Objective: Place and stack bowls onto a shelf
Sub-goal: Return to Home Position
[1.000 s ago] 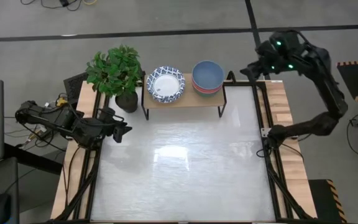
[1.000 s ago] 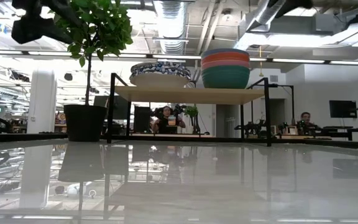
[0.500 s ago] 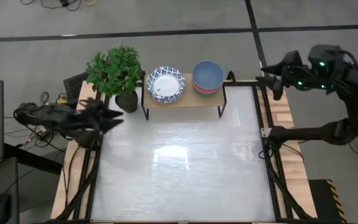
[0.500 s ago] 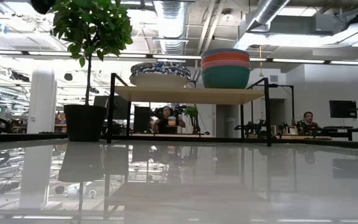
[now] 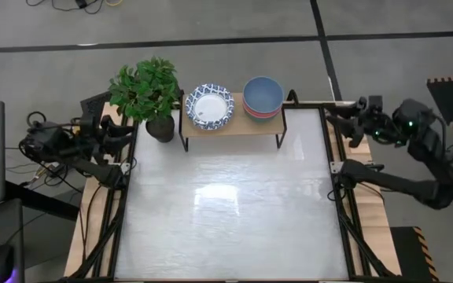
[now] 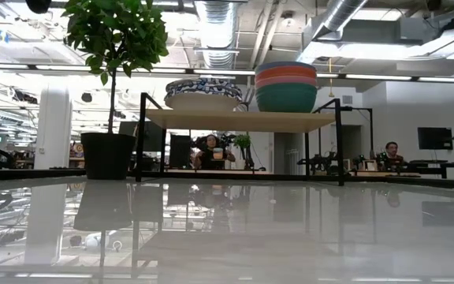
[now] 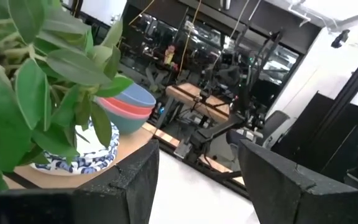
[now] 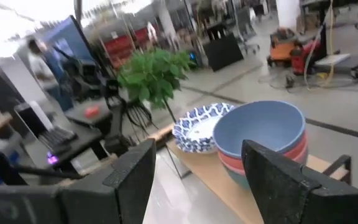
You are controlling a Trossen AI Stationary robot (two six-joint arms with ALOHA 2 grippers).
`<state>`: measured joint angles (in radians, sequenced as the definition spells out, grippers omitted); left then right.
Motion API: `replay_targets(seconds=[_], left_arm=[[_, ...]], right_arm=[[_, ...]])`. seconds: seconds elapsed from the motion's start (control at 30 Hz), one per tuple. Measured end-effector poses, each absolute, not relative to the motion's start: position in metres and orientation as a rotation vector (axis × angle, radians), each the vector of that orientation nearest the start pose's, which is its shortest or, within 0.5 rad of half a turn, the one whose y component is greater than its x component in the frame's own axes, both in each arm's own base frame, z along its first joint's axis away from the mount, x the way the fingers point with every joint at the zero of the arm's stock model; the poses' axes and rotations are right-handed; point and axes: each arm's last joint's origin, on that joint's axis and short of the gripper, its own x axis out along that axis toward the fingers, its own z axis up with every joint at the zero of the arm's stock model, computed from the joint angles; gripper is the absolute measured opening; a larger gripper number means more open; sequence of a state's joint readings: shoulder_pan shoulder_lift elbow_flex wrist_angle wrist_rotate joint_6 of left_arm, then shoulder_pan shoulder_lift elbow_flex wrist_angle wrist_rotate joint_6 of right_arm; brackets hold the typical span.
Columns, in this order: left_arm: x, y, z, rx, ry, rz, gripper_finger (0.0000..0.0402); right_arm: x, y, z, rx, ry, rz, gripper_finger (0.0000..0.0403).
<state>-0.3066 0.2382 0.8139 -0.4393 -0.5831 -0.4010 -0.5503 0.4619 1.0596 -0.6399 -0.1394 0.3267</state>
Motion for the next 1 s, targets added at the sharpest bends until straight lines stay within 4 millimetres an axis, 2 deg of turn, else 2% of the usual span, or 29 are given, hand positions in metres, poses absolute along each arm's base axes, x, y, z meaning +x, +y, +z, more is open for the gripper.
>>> replay_targets(seconds=[0.27, 0.53, 0.83, 1.0], left_arm=[[0.031, 0.004, 0.359, -0.451, -0.135, 0.155, 0.0203], [0.031, 0.004, 0.354, -0.445, -0.086, 0.156, 0.0203], [0.036, 0.003, 0.344, -0.472, -0.042, 0.174, 0.0203], [0.063, -0.007, 0.307, -0.511, -0.041, 0.136, 0.0203]], right_arm=[[0.024, -0.009, 0.360, 0.376, -0.194, -0.363, 0.0265], [0.015, -0.004, 0.312, 0.454, -0.237, -0.348, 0.0265], [0.040, -0.018, 0.280, 0.499, -0.161, -0.321, 0.0265], [0.049, -0.021, 0.266, 0.494, -0.175, -0.273, 0.0265]])
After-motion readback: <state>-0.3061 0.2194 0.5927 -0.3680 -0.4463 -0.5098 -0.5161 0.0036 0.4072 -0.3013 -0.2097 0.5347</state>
